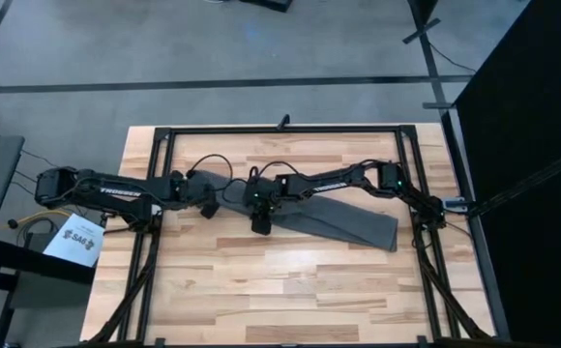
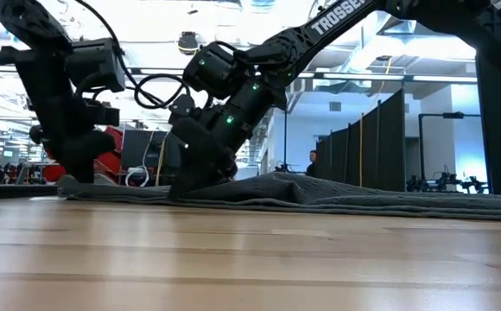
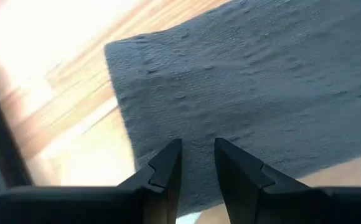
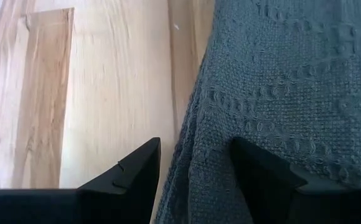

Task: Roll towel
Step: Roll the gray towel

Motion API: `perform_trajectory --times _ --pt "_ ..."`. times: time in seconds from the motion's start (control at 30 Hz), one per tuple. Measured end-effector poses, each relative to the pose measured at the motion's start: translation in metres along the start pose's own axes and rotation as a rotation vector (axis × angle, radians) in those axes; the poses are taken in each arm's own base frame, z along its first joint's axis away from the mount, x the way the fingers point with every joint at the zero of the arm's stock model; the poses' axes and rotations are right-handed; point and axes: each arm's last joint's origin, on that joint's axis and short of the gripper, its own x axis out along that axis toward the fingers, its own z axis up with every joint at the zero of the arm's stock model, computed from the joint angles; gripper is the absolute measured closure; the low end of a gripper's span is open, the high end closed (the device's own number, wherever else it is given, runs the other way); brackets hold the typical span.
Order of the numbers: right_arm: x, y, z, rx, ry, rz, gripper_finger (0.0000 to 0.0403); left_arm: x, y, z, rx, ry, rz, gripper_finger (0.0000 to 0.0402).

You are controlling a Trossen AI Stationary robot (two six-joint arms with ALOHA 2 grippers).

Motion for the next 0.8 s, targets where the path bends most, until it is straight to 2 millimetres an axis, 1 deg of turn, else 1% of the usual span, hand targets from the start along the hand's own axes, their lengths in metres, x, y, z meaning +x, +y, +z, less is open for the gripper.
perform_trajectory --times 0.07,0.17,0.3,0.47,0.57,0.7,0.8 --pt "-0.003 -0.001 0.001 -0.016 0.005 -0.002 0.0216 0.000 0.000 0.001 -0.003 -0.016 0.013 0.0320" --pt "-0.016 0.001 0.005 -0.059 0.015 -0.012 0.0216 0.000 0.001 0.002 -0.008 -0.052 0.048 0.0320" --pt "-0.047 0.013 0.015 -0.144 0.038 -0.074 0.0216 0.000 0.001 0.004 -0.016 -0.096 0.084 0.0320" --pt "-0.083 0.035 0.012 -0.193 0.151 -0.056 0.0216 0.000 0.000 0.008 -0.037 -0.154 0.111 0.0320" --pt "-0.099 0.047 0.004 -0.184 0.270 -0.055 0.0216 0.000 0.001 0.008 -0.037 -0.167 0.137 0.0320" --pt "-0.104 0.058 -0.018 -0.157 0.482 -0.168 0.0216 0.002 0.002 0.005 -0.051 -0.176 0.144 0.0320" --pt "-0.104 0.070 -0.034 -0.173 0.537 -0.245 0.0216 0.004 0.002 0.001 -0.042 -0.166 0.139 0.0320"
